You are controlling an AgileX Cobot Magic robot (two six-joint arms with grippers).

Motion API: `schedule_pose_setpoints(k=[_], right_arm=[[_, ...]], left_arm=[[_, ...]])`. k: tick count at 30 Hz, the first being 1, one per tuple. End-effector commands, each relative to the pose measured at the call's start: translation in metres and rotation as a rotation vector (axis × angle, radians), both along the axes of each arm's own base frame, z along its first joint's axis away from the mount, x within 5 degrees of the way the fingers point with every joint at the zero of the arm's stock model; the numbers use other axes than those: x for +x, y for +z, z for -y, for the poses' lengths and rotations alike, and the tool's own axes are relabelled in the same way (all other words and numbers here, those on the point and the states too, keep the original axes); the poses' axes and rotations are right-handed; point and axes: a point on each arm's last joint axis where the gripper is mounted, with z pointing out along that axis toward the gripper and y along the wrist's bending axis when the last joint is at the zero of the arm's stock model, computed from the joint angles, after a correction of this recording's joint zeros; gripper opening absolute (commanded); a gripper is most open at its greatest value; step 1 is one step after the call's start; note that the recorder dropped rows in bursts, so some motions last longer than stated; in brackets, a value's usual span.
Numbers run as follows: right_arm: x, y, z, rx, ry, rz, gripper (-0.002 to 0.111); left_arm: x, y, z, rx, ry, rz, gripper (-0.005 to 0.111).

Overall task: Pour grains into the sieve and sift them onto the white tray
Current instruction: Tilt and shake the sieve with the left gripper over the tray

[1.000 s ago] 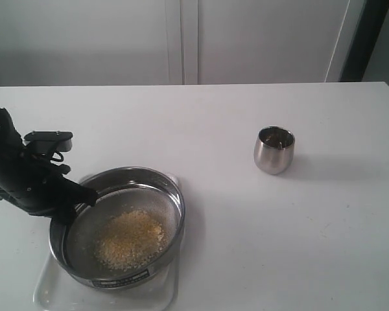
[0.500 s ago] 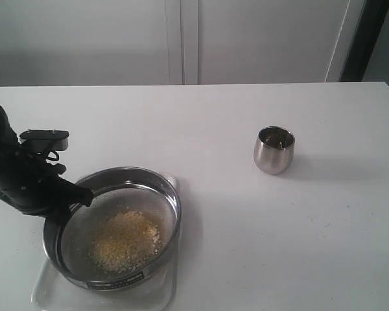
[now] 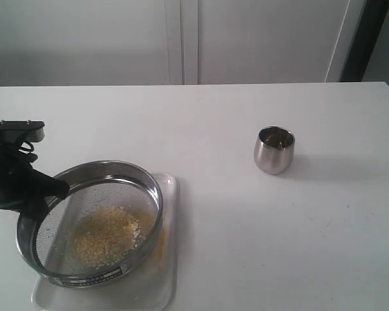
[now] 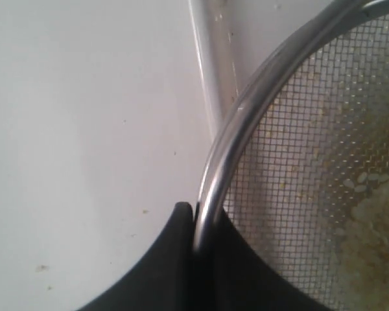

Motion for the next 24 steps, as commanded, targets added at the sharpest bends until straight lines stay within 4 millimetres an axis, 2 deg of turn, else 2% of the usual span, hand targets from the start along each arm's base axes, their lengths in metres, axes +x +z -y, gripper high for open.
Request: schedule_pose_setpoints(k=[1,6,10,12,15,18,20,23,24], right_arm=[[-0.002,0.000,0.001,-0.005,-0.006,-0.002,0.000],[-0.002,0.000,0.001,-0.005,-0.006,-0.002,0.000],[-0.001,0.000,0.001,-0.005,-0.005,0.001,0.000],[-0.001,0.000,0.001,-0.005,-0.005,0.001,0.000],[-0.001,0.000,0.001,-0.005,-0.005,0.001,0.000],[-0.001,0.000,0.001,-0.005,-0.006,0.000,0.000],[-0.001,0.000,0.001,-0.005,-0.006,0.000,0.000],[-0.001,0.000,0.001,-0.005,-0.006,0.000,0.000],[-0.001,0.000,0.001,-0.005,-0.006,0.000,0.000]], left_arm=[[0.002,0.006,0.001,-0.033,0.035,0.025,0.000],[0.000,0.011,0.010,-0.048,-0.031,-0.007,0.000],[0.014,0.014,0.010,-0.060,0.017,0.068,0.000],[0.015,0.016,0.012,-0.059,-0.004,0.016,0.000],[0.006,0.016,0.013,-0.041,-0.092,-0.067,0.000],[0.020,0.018,0.009,-0.056,0.006,0.033,0.000],[0.014,0.017,0.009,-0.049,-0.028,-0.031,0.000],[0.024,0.019,0.006,-0.011,-0.016,0.067,0.000],[0.022,0.019,0.006,-0.014,-0.009,0.037,0.000]])
